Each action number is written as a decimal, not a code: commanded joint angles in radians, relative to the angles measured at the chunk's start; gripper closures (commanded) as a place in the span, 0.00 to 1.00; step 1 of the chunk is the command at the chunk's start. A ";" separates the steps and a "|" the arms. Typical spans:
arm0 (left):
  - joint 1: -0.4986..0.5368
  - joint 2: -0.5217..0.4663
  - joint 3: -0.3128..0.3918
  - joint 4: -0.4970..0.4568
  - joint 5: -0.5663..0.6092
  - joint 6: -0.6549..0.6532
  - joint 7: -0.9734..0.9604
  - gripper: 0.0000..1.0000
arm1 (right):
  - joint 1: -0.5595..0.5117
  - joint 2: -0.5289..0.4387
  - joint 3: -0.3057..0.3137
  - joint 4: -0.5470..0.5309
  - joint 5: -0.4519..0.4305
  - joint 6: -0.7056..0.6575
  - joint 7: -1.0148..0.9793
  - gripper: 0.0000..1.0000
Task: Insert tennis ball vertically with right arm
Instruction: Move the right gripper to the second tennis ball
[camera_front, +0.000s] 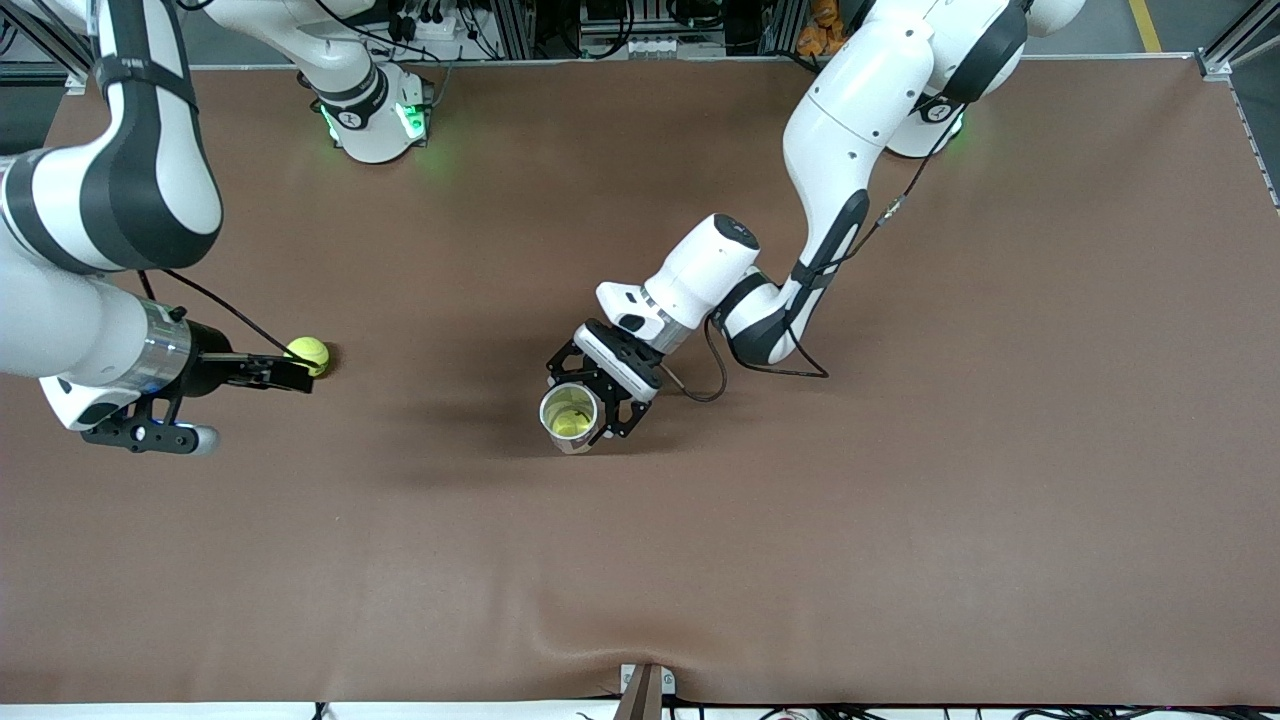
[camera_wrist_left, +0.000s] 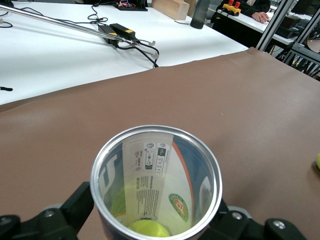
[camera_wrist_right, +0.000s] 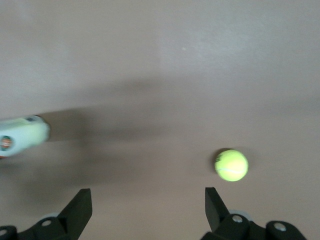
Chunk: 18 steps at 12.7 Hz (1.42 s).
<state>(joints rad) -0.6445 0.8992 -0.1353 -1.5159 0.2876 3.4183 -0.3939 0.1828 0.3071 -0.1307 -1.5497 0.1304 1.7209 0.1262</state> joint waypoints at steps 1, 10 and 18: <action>-0.011 0.020 0.010 0.026 -0.004 0.015 0.004 0.01 | -0.017 -0.121 0.008 -0.252 -0.041 0.147 -0.065 0.00; -0.026 0.020 0.010 0.028 -0.008 0.016 0.003 0.00 | -0.043 -0.155 -0.050 -0.557 -0.060 0.392 -0.254 0.00; -0.034 0.018 0.010 0.033 -0.010 0.016 0.003 0.00 | -0.051 -0.161 -0.076 -0.736 -0.078 0.589 -0.297 0.00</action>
<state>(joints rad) -0.6650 0.8992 -0.1356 -1.5122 0.2876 3.4183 -0.3939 0.1484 0.1990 -0.2150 -2.2158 0.0745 2.2706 -0.1599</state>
